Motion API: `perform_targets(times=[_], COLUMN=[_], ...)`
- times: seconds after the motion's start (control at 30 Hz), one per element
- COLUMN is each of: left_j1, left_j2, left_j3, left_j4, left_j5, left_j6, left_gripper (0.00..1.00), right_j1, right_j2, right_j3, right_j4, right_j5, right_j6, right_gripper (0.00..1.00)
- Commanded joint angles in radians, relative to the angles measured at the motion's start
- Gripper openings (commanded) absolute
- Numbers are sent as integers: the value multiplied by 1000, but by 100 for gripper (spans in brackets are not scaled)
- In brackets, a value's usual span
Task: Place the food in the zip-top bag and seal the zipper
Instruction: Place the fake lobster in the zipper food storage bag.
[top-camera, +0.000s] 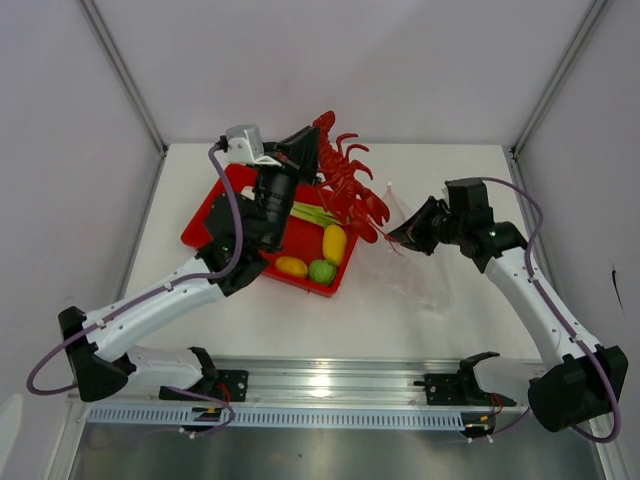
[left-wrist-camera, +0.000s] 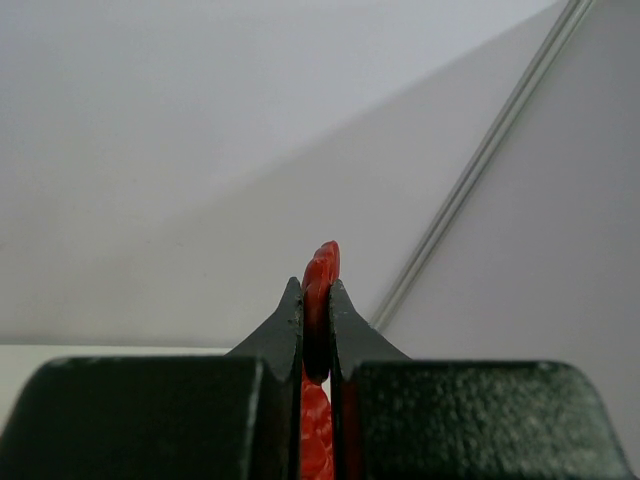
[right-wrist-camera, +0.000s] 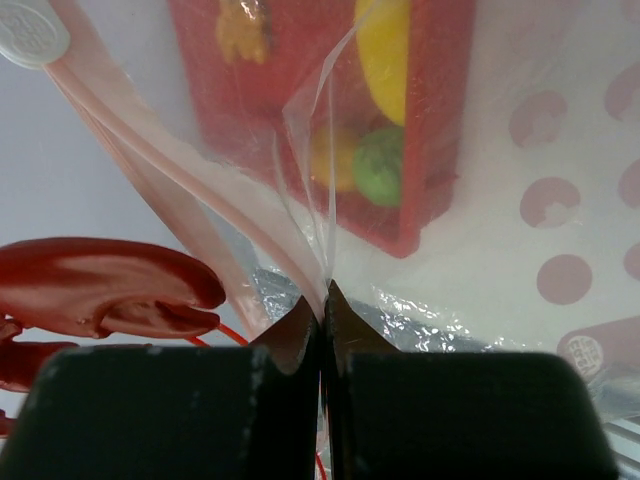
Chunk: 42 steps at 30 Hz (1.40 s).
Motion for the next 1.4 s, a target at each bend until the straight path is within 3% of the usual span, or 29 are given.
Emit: perform_targets(times=[0.0, 0.3, 0.63, 1.07, 1.37], left_j1=[-24, -93, -149, -263, -295], left_j2=[22, 84, 143, 288, 318], left_j3=[7, 24, 37, 159, 154], left_j4=[124, 154, 149, 299, 558], left_j5=[-29, -66, -128, -267, -292], left_j6=[70, 197, 222, 430, 709], left_gripper=[1, 1, 1, 1, 1], right_j1=[6, 4, 6, 3, -2], right_j2=[-21, -38, -17, -17, -23], right_j3=[36, 39, 57, 78, 81], right_j4=[23, 49, 80, 56, 16], right_j5=[-39, -16, -29, 31, 24], right_j6=[47, 84, 97, 143, 158], right_gripper=[0, 0, 0, 0, 0])
